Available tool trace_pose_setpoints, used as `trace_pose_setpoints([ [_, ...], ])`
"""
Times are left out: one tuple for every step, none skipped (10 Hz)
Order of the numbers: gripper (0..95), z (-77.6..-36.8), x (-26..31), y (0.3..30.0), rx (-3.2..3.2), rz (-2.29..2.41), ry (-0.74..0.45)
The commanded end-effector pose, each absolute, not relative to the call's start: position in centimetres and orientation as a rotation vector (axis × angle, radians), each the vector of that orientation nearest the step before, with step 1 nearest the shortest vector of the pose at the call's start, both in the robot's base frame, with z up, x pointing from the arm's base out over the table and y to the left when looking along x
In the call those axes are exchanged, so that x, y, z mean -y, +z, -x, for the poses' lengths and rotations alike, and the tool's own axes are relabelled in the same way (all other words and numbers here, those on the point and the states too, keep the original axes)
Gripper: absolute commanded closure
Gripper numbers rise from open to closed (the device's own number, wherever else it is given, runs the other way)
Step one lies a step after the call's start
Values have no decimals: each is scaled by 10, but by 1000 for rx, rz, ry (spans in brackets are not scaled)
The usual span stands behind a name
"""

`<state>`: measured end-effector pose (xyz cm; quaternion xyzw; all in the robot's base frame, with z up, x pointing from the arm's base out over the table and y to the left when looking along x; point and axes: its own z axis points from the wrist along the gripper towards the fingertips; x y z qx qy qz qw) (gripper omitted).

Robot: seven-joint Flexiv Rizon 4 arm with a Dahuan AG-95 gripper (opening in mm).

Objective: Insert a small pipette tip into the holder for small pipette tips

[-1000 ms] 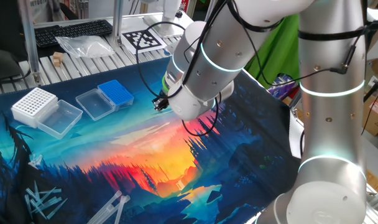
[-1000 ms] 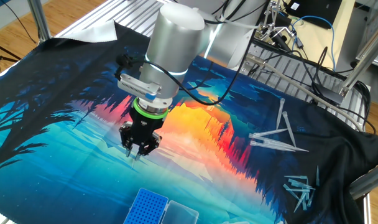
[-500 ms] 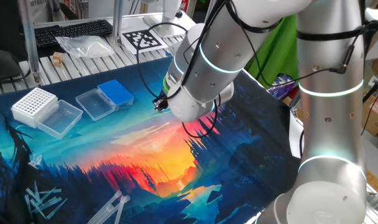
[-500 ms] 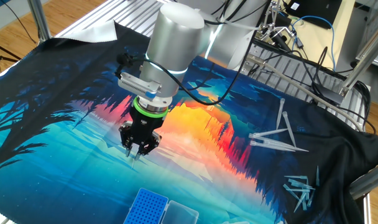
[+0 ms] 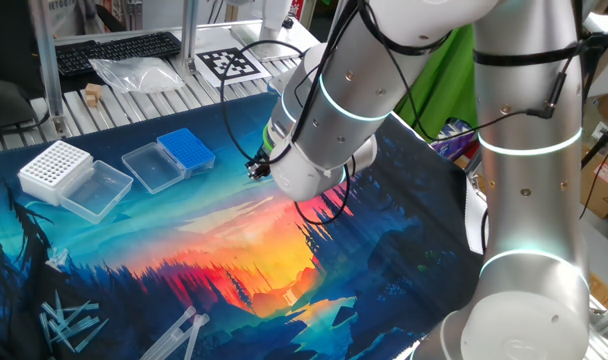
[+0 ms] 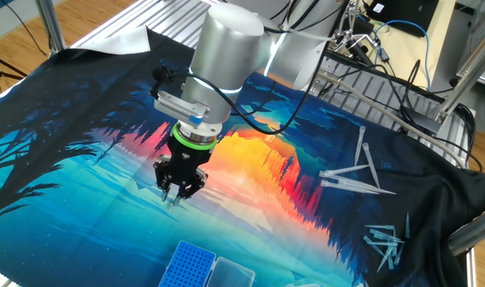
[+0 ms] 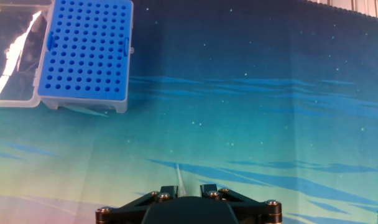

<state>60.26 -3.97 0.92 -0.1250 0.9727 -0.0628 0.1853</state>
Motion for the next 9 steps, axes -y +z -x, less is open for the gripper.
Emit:
trace_pose_setpoints([
  [760, -602, 37, 7, -2742, 353, -174],
  [760, -601, 36, 5, -2742, 349, -172],
  [760, -599, 33, 2, -2741, 336, -171],
  [760, -599, 33, 2, -2740, 335, -169],
  [760, -599, 34, 2, -2740, 337, -173],
  [950, -599, 34, 3, -2740, 340, -172],
  [950, -599, 34, 3, -2741, 341, -171],
  [950, -599, 34, 3, -2742, 339, -171],
  [950, -599, 35, 3, -2742, 338, -170],
])
